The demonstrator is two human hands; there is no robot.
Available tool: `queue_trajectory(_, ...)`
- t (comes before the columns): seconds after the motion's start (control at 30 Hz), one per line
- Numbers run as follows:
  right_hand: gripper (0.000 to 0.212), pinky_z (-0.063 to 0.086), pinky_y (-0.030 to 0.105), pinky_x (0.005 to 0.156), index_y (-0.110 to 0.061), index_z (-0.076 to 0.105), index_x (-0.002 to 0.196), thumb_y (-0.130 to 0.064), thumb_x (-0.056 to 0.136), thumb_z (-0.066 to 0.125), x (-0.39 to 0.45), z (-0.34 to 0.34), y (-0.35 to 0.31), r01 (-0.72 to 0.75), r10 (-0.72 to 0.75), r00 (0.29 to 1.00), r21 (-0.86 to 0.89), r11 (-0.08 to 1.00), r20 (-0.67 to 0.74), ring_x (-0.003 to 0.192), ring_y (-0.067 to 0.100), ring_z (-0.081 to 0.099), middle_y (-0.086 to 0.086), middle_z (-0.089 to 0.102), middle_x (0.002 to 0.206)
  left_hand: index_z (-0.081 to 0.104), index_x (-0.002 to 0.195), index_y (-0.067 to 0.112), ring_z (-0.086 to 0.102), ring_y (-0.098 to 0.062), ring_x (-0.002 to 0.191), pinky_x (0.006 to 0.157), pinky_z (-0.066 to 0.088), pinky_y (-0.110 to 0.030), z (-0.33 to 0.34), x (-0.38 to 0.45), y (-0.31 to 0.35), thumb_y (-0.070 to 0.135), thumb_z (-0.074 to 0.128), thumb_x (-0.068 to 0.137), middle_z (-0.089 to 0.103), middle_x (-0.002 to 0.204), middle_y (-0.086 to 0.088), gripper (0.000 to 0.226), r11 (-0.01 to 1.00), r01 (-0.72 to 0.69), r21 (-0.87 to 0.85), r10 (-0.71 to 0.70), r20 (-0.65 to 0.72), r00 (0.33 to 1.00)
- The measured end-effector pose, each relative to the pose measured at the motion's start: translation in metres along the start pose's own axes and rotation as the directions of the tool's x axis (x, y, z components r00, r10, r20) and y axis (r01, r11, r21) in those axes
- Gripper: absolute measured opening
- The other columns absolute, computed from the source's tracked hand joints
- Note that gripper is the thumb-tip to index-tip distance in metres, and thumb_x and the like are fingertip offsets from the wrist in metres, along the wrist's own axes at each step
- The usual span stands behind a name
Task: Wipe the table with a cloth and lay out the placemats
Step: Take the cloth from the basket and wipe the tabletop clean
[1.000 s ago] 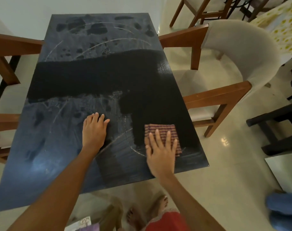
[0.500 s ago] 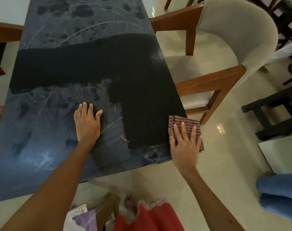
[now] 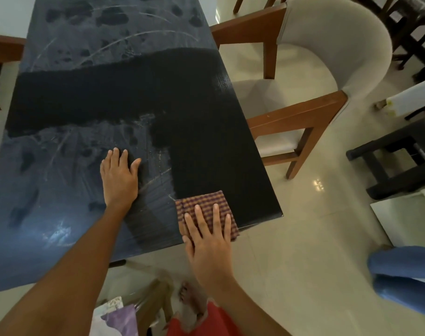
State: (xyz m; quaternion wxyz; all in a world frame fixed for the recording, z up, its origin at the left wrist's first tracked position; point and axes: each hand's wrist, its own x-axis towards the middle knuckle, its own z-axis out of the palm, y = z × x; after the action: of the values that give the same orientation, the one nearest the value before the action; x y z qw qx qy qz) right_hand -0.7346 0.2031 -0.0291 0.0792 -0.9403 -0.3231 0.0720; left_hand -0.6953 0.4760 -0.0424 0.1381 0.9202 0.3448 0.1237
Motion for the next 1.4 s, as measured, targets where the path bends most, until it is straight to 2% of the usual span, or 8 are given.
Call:
queue_trajectory(0.13,0.049,0.015,0.060,0.114,-0.032,0.033,0.148,-0.046,0.102,0.026,-0.005,-0.003,0.040,0.008,-0.008,1.000,-0.011,1.000,-0.029,0.147,0.036,0.012,-0.003,0.030,0.156,0.042,0.139,0.000,0.023,-0.033,0.143,0.118,0.016,-0.047,0.000,0.000,0.000,0.041,0.032,0.102,0.034,0.150,-0.021,0.056,1.000,-0.011,-0.012,0.011,-0.005,1.000)
queue_trajectory(0.47,0.058,0.019,0.061,0.115,-0.022,0.032,0.148,-0.047,0.100,0.011,0.011,-0.016,0.104,-0.457,0.457,0.886,0.026,0.889,-0.079,0.146,0.039,0.012,0.007,0.032,0.156,0.045,0.138,0.001,0.022,-0.031,0.144,0.119,0.014,-0.045,-0.002,0.001,-0.002,0.039,0.034,0.102,0.034,0.150,-0.019,0.054,0.996,-0.001,-0.091,0.001,0.002,1.000)
queue_trajectory(0.63,0.055,0.016,0.061,0.113,-0.019,0.037,0.147,-0.043,0.099,0.022,0.017,-0.007,0.030,-0.293,0.293,0.955,0.008,0.956,-0.046,0.144,0.042,0.018,0.008,0.032,0.155,0.046,0.139,0.007,0.017,-0.023,0.146,0.120,0.012,-0.041,-0.016,-0.002,-0.015,0.034,0.038,0.102,0.031,0.153,-0.012,0.047,0.952,0.037,-0.303,-0.041,-0.006,0.999)
queue_trajectory(0.8,0.051,0.022,0.059,0.113,-0.021,0.047,0.142,-0.041,0.099,0.029,0.050,-0.001,-0.075,-0.021,0.021,1.000,0.060,0.998,0.000,0.141,0.041,0.029,0.005,0.042,0.150,0.051,0.134,0.003,0.023,-0.029,0.144,0.118,0.016,-0.044,-0.037,-0.005,-0.067,0.029,0.043,0.101,0.038,0.149,-0.016,0.043,0.983,0.043,-0.178,-0.053,-0.053,0.997)
queue_trajectory(0.93,0.049,0.029,0.059,0.111,-0.025,0.047,0.142,-0.042,0.098,0.033,0.092,-0.005,-0.083,0.104,-0.105,0.993,0.014,0.994,0.045,0.140,0.041,0.032,0.001,0.044,0.149,0.054,0.131,0.001,0.026,-0.032,0.142,0.116,0.019,-0.045,-0.049,-0.005,-0.117,0.027,0.046,0.100,0.041,0.146,-0.019,0.041,0.993,0.072,-0.095,-0.078,-0.068,0.995)
queue_trajectory(1.1,0.052,0.026,0.062,0.110,-0.024,0.051,0.140,-0.042,0.095,0.031,0.171,-0.016,-0.041,-0.080,0.079,0.997,-0.031,0.996,-0.025,0.137,0.046,0.033,0.005,0.047,0.147,0.055,0.129,0.000,0.033,-0.036,0.137,0.112,0.025,-0.048,-0.059,0.005,-0.159,0.024,0.051,0.098,0.043,0.143,-0.021,0.040,0.997,0.074,-0.005,-0.075,-0.061,0.995)
queue_trajectory(1.27,0.053,-0.002,0.056,0.118,-0.028,0.013,0.154,-0.042,0.104,0.019,0.237,-0.029,-0.040,-0.260,0.258,0.964,0.018,0.965,0.057,0.148,0.037,-0.006,0.000,0.006,0.163,0.055,0.130,0.003,0.042,-0.040,0.127,0.106,0.034,-0.051,-0.058,0.030,-0.168,0.026,0.054,0.096,0.045,0.141,-0.021,0.041,0.998,0.005,0.060,-0.002,-0.051,0.999)
queue_trajectory(1.4,0.053,-0.006,0.058,0.117,-0.026,0.012,0.155,-0.041,0.104,0.018,0.283,-0.031,-0.073,-0.319,0.316,0.948,0.083,0.944,0.047,0.147,0.037,-0.010,0.001,0.002,0.163,0.056,0.130,0.005,0.041,-0.037,0.129,0.108,0.030,-0.047,-0.050,0.041,-0.162,0.035,0.047,0.098,0.047,0.140,-0.020,0.044,0.998,0.044,0.033,-0.042,-0.055,0.998)
